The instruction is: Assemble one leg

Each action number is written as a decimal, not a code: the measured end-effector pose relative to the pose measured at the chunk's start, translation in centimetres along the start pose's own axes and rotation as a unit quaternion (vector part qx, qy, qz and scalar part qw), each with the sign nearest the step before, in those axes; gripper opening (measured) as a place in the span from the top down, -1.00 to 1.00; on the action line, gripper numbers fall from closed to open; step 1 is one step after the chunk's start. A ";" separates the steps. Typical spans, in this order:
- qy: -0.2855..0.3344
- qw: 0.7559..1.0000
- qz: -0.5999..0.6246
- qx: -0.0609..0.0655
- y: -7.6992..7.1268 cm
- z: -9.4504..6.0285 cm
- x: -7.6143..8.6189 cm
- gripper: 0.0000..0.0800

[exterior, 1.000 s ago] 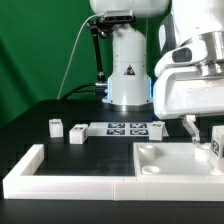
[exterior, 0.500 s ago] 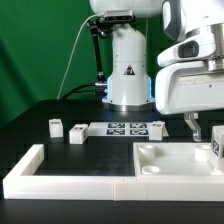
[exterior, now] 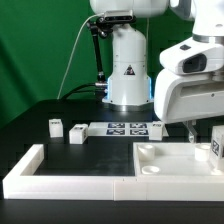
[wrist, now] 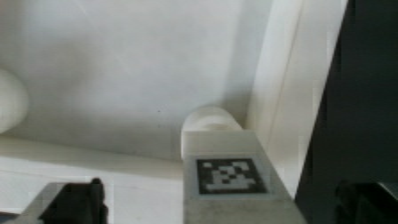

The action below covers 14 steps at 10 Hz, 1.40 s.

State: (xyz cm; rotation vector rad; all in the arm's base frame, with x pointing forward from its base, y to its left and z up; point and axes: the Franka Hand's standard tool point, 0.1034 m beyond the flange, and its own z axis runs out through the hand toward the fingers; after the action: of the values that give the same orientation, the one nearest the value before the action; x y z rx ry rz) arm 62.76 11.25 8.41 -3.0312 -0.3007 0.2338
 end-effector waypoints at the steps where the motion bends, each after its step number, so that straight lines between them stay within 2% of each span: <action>1: 0.007 1.000 0.000 -0.001 0.0 0.0 0.2 -0.59; 2: 0.007 1.000 0.000 -0.001 0.1 0.1 0.2 -0.59; 4: 0.007 1.000 0.024 0.000 0.0 0.1 0.2 0.28; 6: 0.007 0.999 0.035 0.001 0.0 0.1 0.2 0.27; 8: 0.007 0.989 0.148 0.002 -0.1 0.1 0.2 0.27; 9: 0.017 0.976 0.217 0.004 -0.3 0.2 0.3 0.27; 11: 0.040 0.936 0.348 0.011 -0.5 0.3 0.0 0.27; 12: 0.042 0.926 0.374 0.013 -0.6 0.3 0.0 0.27; 14: 0.049 0.860 0.508 0.024 -0.7 0.3 0.0 0.27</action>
Offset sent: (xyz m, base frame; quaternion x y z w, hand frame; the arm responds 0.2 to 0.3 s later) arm 0.0000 0.0000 0.0000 0.0000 0.0000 0.0799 0.9968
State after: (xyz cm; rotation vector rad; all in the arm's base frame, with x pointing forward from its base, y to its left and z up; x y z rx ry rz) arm 62.63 11.95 8.20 -2.7943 1.3068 0.1288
